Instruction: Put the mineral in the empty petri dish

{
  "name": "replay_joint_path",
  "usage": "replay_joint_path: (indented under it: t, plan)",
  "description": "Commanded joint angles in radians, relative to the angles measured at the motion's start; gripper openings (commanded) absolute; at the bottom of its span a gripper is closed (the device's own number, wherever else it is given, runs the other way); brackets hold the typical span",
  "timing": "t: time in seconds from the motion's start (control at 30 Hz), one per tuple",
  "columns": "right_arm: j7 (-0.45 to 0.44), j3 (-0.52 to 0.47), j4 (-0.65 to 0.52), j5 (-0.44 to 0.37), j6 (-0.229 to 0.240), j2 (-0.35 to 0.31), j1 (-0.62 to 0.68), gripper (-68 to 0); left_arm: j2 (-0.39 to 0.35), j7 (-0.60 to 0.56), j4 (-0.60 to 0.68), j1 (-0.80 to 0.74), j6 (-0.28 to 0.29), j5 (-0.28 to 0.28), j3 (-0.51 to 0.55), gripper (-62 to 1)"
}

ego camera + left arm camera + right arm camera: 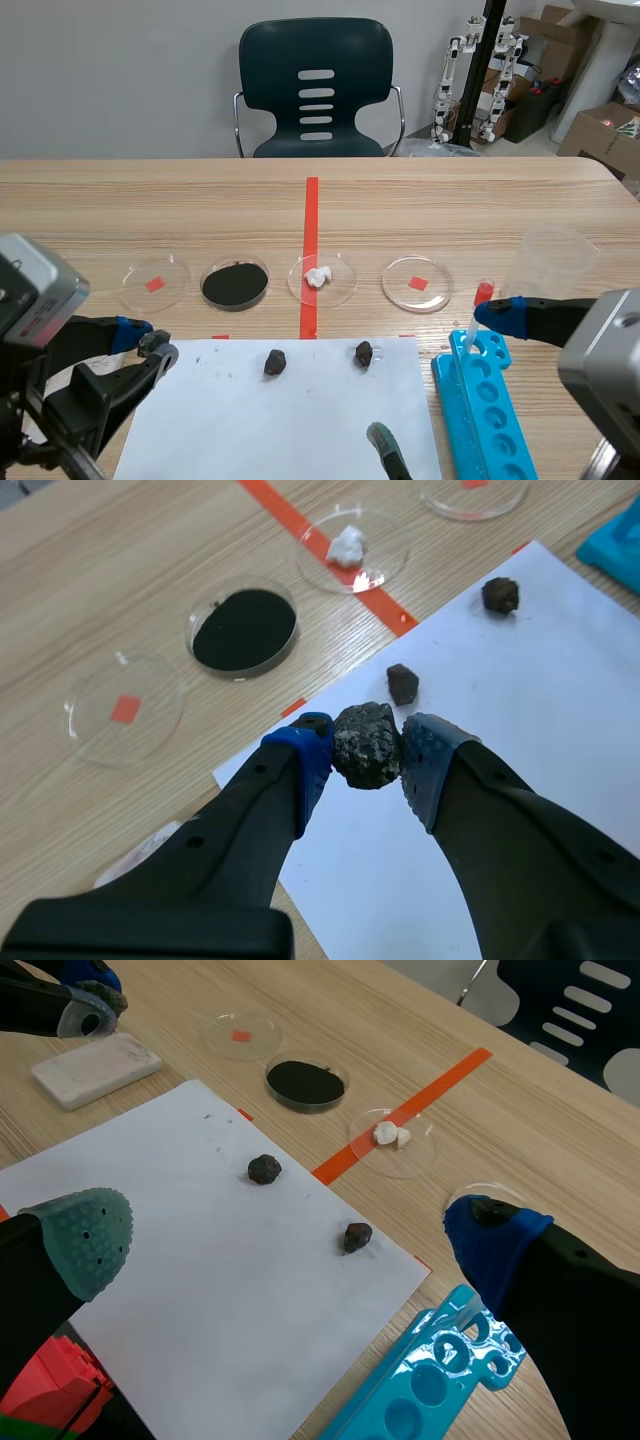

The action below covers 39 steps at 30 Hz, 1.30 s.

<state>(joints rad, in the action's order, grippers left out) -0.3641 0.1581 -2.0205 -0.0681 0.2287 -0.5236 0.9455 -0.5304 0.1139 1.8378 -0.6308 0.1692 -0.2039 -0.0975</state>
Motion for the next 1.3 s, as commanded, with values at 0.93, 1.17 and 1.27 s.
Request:
replay_joint_path:
  t: [0.93, 1.17, 1.27]
  plan:
    - [-0.015, -0.006, -0.020, -0.007, 0.000, 0.003, -0.001, 0.4, 0.274, 0.477, -0.566, 0.802, -0.369, -0.169, -0.120, -50.9]
    - [-0.015, -0.006, -0.020, -0.007, 0.000, 0.003, -0.001, 0.4, 0.312, 0.453, -0.747, 0.916, -0.373, -0.177, -0.158, -50.9]
    - [-0.015, -0.006, -0.020, -0.007, 0.000, 0.003, -0.001, 0.4, 0.321, 0.453, -0.821, 0.953, -0.414, -0.177, -0.158, -50.9]
